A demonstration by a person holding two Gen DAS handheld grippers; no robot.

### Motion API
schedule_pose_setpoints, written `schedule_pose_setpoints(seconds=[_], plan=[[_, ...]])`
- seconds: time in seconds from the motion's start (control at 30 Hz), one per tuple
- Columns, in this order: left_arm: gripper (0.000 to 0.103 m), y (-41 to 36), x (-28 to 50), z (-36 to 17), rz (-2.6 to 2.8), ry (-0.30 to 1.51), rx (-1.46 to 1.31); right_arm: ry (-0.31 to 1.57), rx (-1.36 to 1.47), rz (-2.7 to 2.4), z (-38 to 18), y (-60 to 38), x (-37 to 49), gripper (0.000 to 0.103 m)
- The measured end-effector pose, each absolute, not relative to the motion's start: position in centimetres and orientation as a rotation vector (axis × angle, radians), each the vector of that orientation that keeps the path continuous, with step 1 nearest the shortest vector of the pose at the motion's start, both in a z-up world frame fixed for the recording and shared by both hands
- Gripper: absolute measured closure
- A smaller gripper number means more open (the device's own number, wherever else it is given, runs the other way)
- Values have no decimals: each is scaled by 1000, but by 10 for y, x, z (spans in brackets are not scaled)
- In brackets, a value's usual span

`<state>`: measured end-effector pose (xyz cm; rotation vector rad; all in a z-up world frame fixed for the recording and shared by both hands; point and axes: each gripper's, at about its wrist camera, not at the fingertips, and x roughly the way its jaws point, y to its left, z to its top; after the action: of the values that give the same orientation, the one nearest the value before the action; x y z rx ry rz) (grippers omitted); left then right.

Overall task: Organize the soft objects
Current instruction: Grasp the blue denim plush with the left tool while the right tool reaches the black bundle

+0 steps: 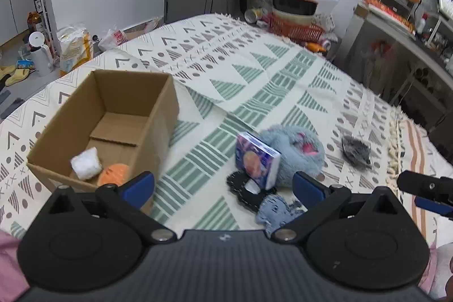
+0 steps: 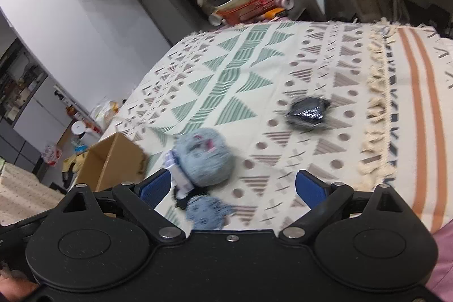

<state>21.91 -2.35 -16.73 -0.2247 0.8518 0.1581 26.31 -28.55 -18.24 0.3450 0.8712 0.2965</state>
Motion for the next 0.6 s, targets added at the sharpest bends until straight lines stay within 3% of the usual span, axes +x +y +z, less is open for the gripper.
schedule_pose_setpoints(seconds=[0.5,0.6], plan=[[3,-53,246,-204,240,998,-340,882,439,268,-211,-315,287,9],[11,-60,255,-218,258,1037,-364,905,457,257,-221,-319,294,9]])
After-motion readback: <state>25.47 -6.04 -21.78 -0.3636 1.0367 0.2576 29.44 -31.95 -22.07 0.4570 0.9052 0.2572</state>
